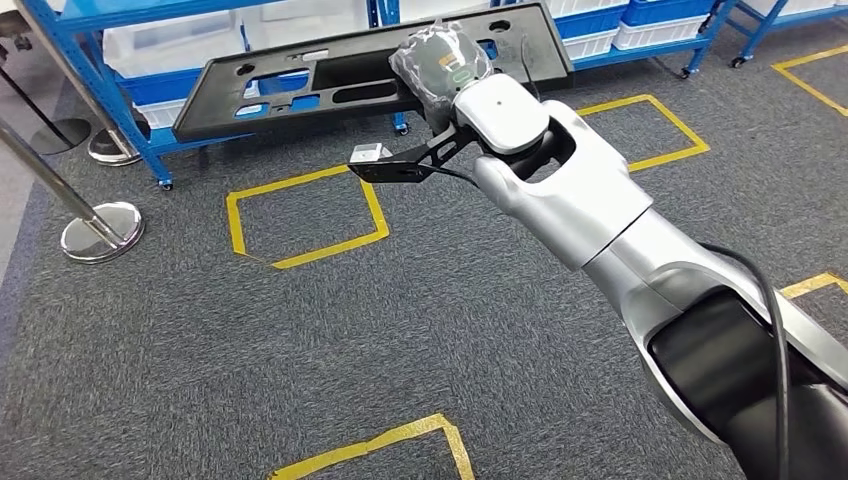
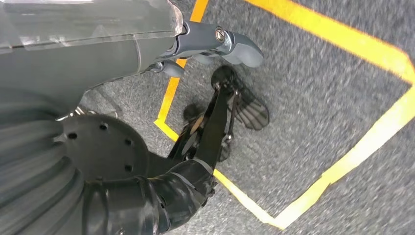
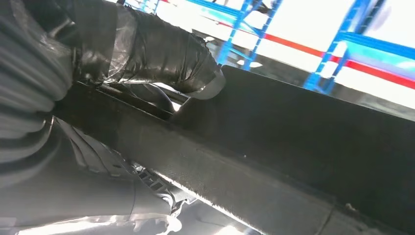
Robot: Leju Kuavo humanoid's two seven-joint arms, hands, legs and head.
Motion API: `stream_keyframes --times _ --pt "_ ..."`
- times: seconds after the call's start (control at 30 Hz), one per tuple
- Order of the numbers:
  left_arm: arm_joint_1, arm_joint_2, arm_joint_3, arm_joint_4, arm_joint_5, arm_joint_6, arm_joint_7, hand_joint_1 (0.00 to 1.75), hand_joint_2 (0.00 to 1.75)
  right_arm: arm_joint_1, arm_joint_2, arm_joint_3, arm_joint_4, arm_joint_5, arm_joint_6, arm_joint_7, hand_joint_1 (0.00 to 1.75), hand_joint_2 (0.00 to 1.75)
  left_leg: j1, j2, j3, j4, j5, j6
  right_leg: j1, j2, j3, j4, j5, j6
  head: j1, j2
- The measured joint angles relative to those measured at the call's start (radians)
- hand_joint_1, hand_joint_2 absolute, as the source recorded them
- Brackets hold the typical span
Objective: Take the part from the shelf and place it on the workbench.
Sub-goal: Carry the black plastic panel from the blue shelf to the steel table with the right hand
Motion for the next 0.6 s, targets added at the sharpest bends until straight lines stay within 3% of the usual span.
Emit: stream_keyframes --times 0.07,0.13,0.2,0.27,0.33,0.37,0.4,0.43,0.5,0.57,0.6 --pt "-0.001 0.000 0.000 0.000 0.000 0.000 0.001 0.00 1.75 -0.002 0.002 0.000 0.001 0.000 0.000 0.000 1.75 1.75 -0.003 0.018 0.002 0.004 -0.006 -0.012 0.009 -0.003 0.010 -0.028 0.003 -0.014 0.000 0.000" --pt "-0.002 0.000 0.000 0.000 0.000 0.000 0.002 0.00 1.75 -0.004 0.003 0.000 0.004 0.002 -0.001 0.000 1.75 1.75 -0.001 0.030 0.006 0.003 -0.010 -0.025 0.007 0.022 0.006 -0.032 0.008 -0.027 0.000 0.000" --pt "-0.004 0.000 0.000 0.000 0.000 0.000 0.004 0.00 1.75 -0.006 0.005 0.000 0.006 0.005 -0.002 0.000 1.75 1.75 0.003 -0.007 -0.003 0.032 -0.039 -0.035 0.001 0.045 0.007 -0.037 0.014 -0.039 0.000 0.000" --pt "-0.002 0.000 0.000 0.000 -0.005 0.001 0.006 0.00 1.75 -0.006 0.008 0.000 0.010 0.011 -0.004 -0.001 1.75 1.75 0.006 -0.063 -0.049 0.139 -0.103 -0.038 0.000 0.068 0.005 -0.039 0.019 -0.046 -0.001 0.000" --pt "0.001 0.000 0.000 0.000 -0.010 0.002 0.007 0.00 1.75 -0.003 0.010 0.000 0.015 0.016 -0.004 -0.002 1.75 1.75 0.005 -0.081 -0.109 0.266 -0.151 -0.037 0.005 0.095 0.003 -0.038 0.020 -0.049 -0.001 0.000" --pt "0.001 0.000 0.000 0.000 -0.011 0.003 0.007 0.00 1.75 -0.001 0.010 0.000 0.018 0.018 -0.004 -0.002 1.75 1.75 0.004 -0.084 -0.124 0.292 -0.149 -0.035 0.007 0.109 0.002 -0.037 0.021 -0.050 -0.001 0.000" --pt "0.002 0.001 0.000 0.000 -0.011 0.003 0.007 0.00 1.75 0.000 0.010 0.000 0.021 0.018 -0.004 -0.002 1.75 1.75 0.004 -0.087 -0.118 0.275 -0.127 -0.031 0.008 0.124 0.002 -0.035 0.021 -0.050 -0.001 0.000" --pt "0.002 0.001 0.000 0.000 -0.010 0.003 0.007 0.00 1.75 0.000 0.010 0.000 0.024 0.019 -0.004 -0.002 1.75 1.75 0.003 -0.096 -0.094 0.219 -0.089 -0.026 0.009 0.138 0.002 -0.033 0.021 -0.050 -0.001 0.000" --pt "0.003 0.002 0.000 0.000 -0.009 0.003 0.007 0.00 1.75 -0.003 0.010 0.000 0.028 0.021 -0.005 -0.002 1.75 1.75 0.005 -0.143 -0.033 0.083 -0.028 -0.012 0.009 0.166 0.000 -0.029 0.022 -0.048 -0.001 0.000" --pt "0.003 0.002 0.000 0.000 -0.007 0.003 0.006 0.00 1.75 -0.005 0.009 0.000 0.030 0.027 -0.005 -0.002 1.75 1.75 0.003 -0.172 -0.003 0.019 -0.015 -0.004 0.005 0.191 -0.006 -0.030 0.027 -0.038 -0.001 0.000" --pt "0.001 0.003 0.000 0.000 -0.007 0.002 0.006 0.00 1.75 -0.006 0.007 0.000 0.032 0.030 -0.005 -0.002 1.75 1.75 0.001 -0.165 0.001 0.013 -0.015 -0.002 0.003 0.204 -0.009 -0.033 0.031 -0.031 -0.001 0.000"
